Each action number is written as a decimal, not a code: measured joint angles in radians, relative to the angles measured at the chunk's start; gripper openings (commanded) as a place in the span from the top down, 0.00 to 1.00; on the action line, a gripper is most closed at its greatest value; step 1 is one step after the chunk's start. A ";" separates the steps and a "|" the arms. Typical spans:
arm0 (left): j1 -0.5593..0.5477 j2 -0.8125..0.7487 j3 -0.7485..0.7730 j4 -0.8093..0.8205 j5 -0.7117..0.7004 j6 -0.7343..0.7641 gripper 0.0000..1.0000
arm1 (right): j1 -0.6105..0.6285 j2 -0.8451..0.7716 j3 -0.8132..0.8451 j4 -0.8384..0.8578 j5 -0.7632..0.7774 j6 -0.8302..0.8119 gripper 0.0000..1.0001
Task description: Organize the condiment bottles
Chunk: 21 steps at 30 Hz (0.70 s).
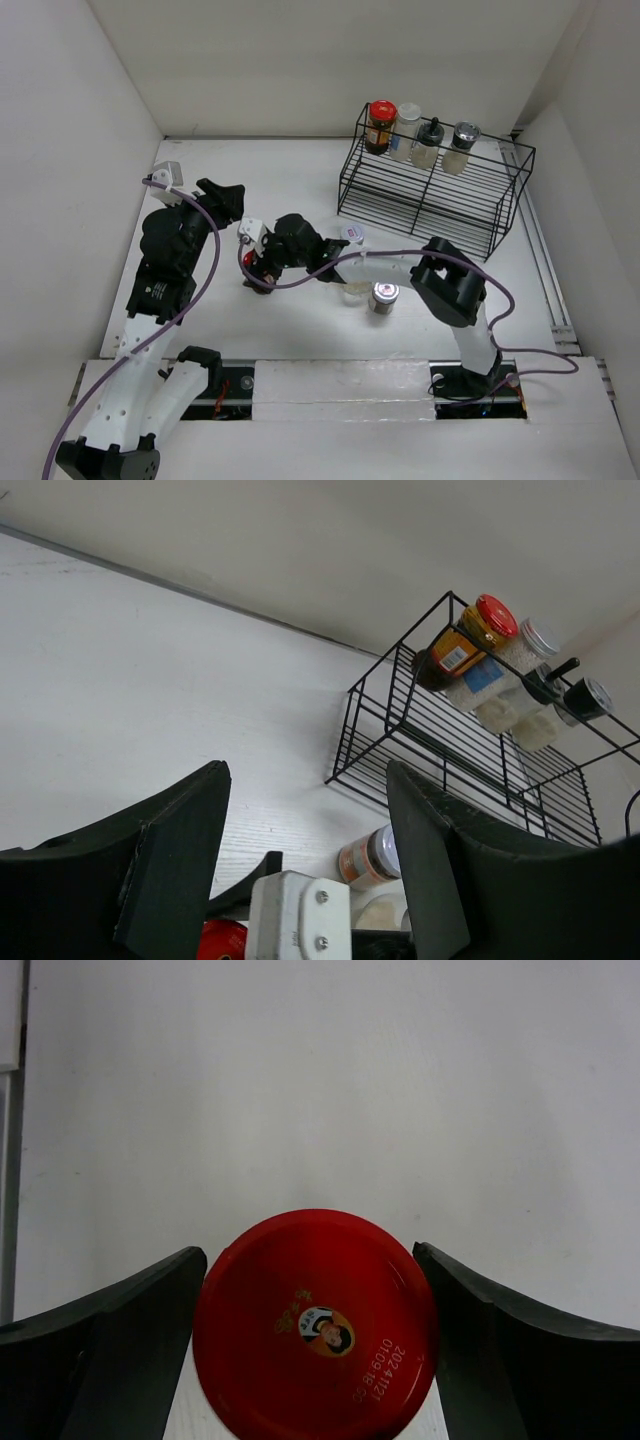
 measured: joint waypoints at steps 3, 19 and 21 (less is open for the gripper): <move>0.000 -0.002 0.000 0.000 0.000 0.000 0.41 | 0.000 0.037 0.006 0.012 0.003 0.006 0.38; 0.000 -0.021 0.000 0.000 -0.003 0.000 0.39 | -0.277 -0.363 -0.130 0.050 0.042 0.130 0.55; 0.000 -0.021 0.000 0.000 -0.003 0.000 0.39 | -0.356 -0.406 -0.078 0.050 0.071 0.128 0.55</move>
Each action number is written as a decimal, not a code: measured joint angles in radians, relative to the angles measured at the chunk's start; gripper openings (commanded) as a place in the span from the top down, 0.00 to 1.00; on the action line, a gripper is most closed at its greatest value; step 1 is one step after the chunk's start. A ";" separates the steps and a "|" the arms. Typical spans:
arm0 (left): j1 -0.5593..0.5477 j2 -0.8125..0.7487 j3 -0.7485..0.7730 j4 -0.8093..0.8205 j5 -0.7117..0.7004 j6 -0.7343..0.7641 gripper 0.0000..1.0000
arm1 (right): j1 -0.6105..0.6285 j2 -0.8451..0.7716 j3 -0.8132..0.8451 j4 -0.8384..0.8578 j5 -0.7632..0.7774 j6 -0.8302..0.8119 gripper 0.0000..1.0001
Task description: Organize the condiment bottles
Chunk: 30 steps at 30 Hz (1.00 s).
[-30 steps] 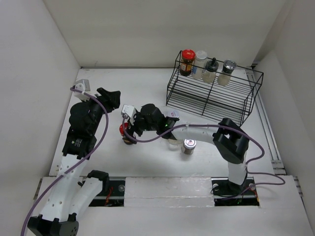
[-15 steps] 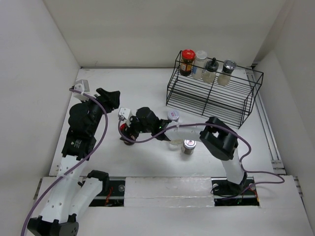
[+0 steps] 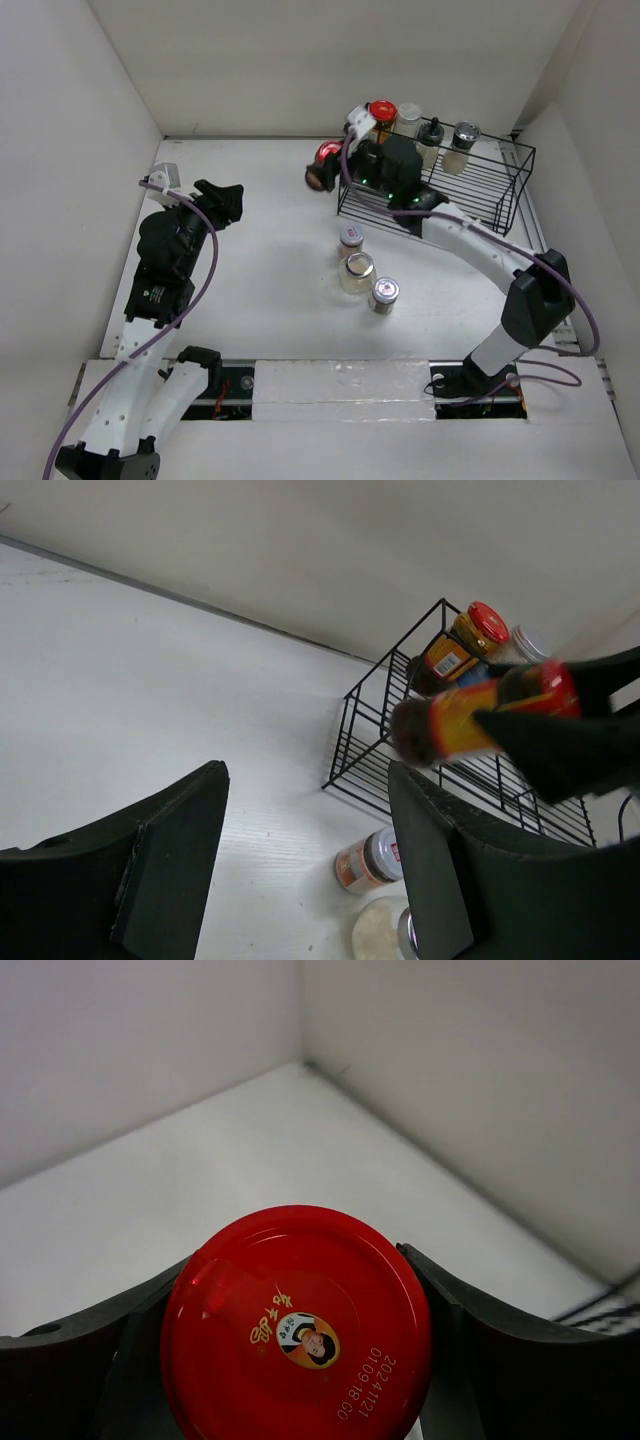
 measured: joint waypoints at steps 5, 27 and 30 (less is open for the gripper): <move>0.000 -0.003 0.000 0.000 0.004 0.000 0.39 | -0.143 -0.021 0.092 -0.010 0.072 -0.010 0.55; 0.000 0.002 0.000 0.000 0.011 0.000 0.39 | -0.307 0.168 0.170 -0.216 0.109 -0.016 0.15; 0.000 0.002 0.000 0.000 0.011 0.000 0.39 | -0.306 0.169 0.185 -0.201 0.107 -0.015 0.01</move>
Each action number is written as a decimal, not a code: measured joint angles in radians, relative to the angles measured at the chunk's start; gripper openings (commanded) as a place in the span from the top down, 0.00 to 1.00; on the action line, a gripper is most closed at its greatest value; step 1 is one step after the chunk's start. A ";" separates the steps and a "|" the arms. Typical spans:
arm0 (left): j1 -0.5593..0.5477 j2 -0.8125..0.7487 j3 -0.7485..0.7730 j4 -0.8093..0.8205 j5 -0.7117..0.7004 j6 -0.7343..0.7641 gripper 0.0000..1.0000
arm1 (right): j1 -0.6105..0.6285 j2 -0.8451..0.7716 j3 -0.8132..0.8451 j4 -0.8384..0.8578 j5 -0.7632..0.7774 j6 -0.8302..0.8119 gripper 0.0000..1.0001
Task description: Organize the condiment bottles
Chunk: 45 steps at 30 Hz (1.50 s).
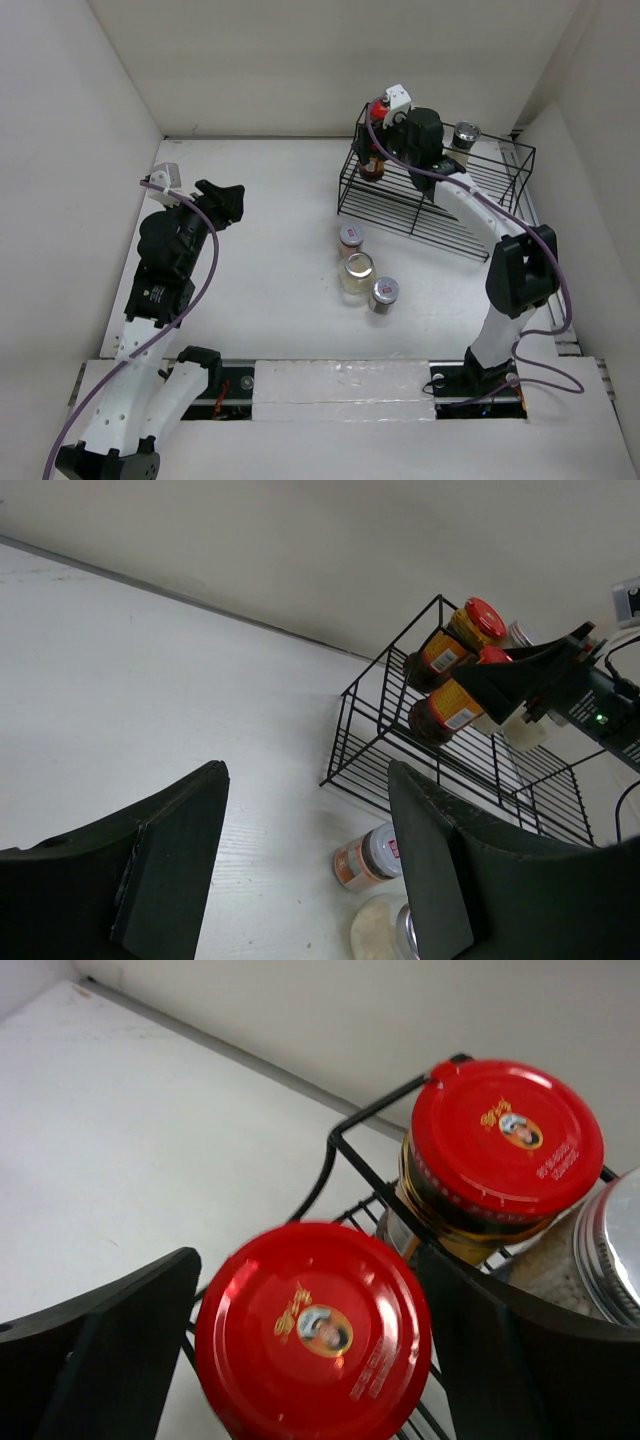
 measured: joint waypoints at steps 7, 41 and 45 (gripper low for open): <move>0.000 0.000 0.000 0.000 0.000 0.000 0.39 | 0.009 -0.092 -0.013 0.005 0.055 -0.008 0.01; 0.000 0.002 0.000 0.000 0.008 -0.001 0.38 | 0.518 -0.343 -0.560 -0.394 0.454 0.237 0.09; 0.000 0.002 0.000 0.000 0.008 -0.001 0.38 | 0.515 -0.340 -0.560 -0.387 0.443 0.244 0.36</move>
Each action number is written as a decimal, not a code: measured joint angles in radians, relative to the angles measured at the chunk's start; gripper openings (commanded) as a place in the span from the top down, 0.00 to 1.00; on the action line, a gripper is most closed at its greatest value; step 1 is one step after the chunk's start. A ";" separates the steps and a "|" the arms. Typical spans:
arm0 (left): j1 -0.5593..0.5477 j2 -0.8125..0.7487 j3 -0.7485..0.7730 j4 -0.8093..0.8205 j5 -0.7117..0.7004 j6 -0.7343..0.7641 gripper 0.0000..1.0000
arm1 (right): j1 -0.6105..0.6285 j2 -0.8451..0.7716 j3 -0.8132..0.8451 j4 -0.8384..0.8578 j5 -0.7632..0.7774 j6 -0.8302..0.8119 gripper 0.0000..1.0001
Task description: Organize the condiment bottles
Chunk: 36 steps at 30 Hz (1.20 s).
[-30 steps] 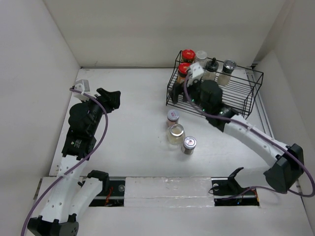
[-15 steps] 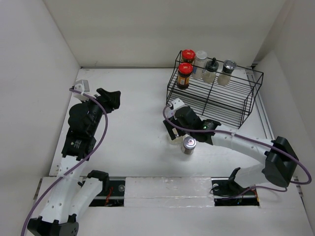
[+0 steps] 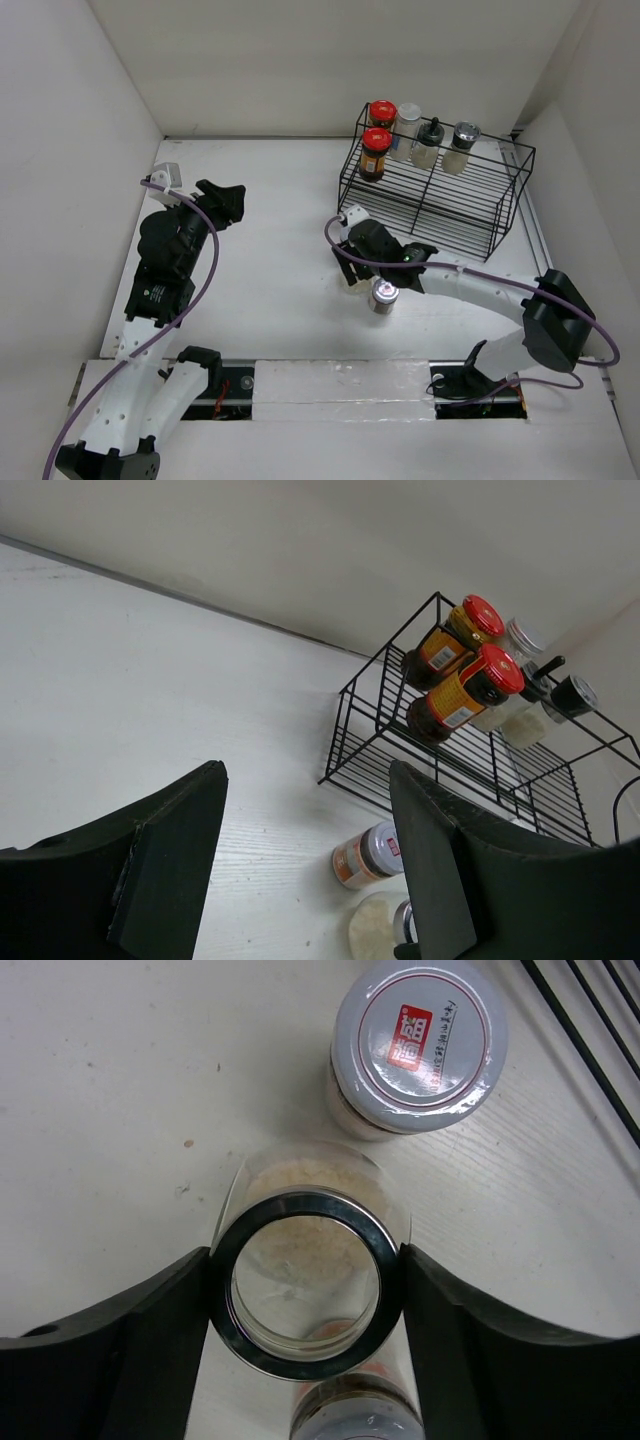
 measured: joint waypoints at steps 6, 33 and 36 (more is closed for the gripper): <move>0.000 0.000 0.000 0.000 0.000 0.000 0.38 | -0.006 -0.013 -0.001 -0.006 -0.008 0.008 0.39; -0.016 -0.007 0.000 0.008 0.018 -0.002 0.36 | -0.599 -0.008 0.474 -0.029 -0.161 -0.192 0.38; -0.022 -0.011 0.000 0.008 0.017 -0.001 0.34 | -0.601 0.027 0.483 -0.027 -0.183 -0.197 0.38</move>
